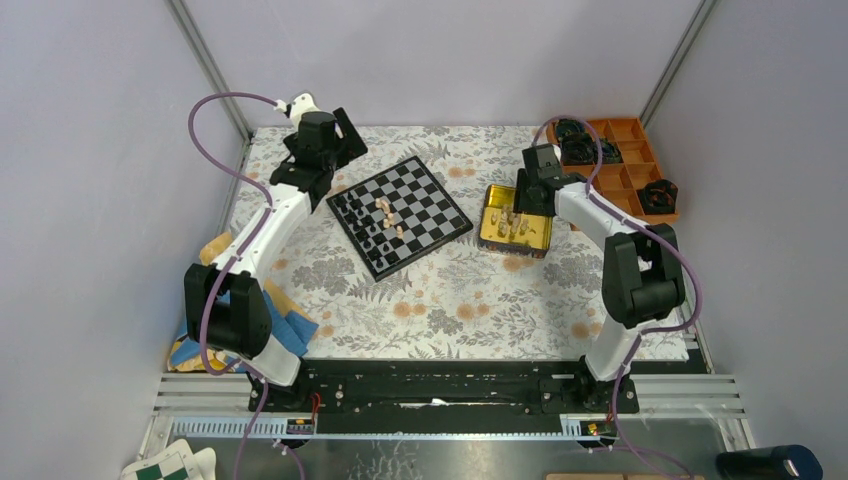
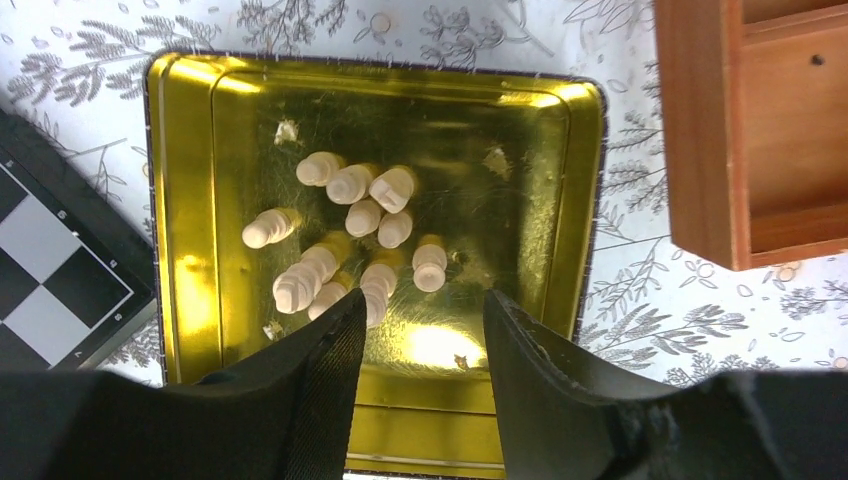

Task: Set up the chess pieces on the board
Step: Pick up the chess piece from the storage box.

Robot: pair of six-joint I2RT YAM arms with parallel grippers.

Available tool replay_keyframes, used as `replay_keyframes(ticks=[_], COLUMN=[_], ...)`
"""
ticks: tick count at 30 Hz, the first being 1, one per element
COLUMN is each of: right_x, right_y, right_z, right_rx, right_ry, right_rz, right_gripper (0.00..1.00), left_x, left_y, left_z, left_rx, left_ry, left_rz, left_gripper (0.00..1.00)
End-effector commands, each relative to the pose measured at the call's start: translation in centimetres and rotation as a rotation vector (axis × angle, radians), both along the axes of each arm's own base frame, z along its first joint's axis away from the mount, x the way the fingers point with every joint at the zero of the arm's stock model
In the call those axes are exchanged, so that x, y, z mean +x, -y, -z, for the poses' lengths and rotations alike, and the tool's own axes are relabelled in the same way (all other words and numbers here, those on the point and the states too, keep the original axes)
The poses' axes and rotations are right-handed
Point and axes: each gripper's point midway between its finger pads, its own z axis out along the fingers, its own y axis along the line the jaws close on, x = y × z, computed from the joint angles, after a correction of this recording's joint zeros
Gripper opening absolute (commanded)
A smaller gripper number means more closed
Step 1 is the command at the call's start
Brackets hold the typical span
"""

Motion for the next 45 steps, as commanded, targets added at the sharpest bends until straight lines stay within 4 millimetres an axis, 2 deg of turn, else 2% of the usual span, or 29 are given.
replay_keyframes(ticks=[1,20,34,37,43,45], right_x=[1.3,0.5,1.0,1.2,1.3,1.3], right_y=[-2.4,-3.6,-3.7,-3.8,-3.7,-3.7], right_z=[-0.9,2.1,2.8,2.7,2.5,2.3], right_rx=[0.046,0.053,0.046,0.045,0.036,0.034], right_ry=[0.033,-0.035,-0.040,-0.036,-0.031,-0.029], right_rz=[-0.070,-0.104,-0.113,-0.115,-0.118,-0.119], right_gripper=[0.53,0.43,0.32,0.26,0.04,0.01], left_x=[0.7,0.4,0.4,0.4,0.4,0.4], left_y=[-0.2,-1.1,-1.3,-1.3,-1.6,-1.7], left_z=[-1.2,-0.1,0.4,0.3,0.3,0.3], left_rx=[-0.024,-0.032,-0.042,-0.044,-0.037,-0.037], left_ry=[0.034,0.014,0.004,0.006,0.004,0.003], left_rz=[-0.007,-0.023,-0.031,-0.032,-0.042,-0.044], left_gripper=[0.98,0.98,0.98,0.98,0.98,0.98])
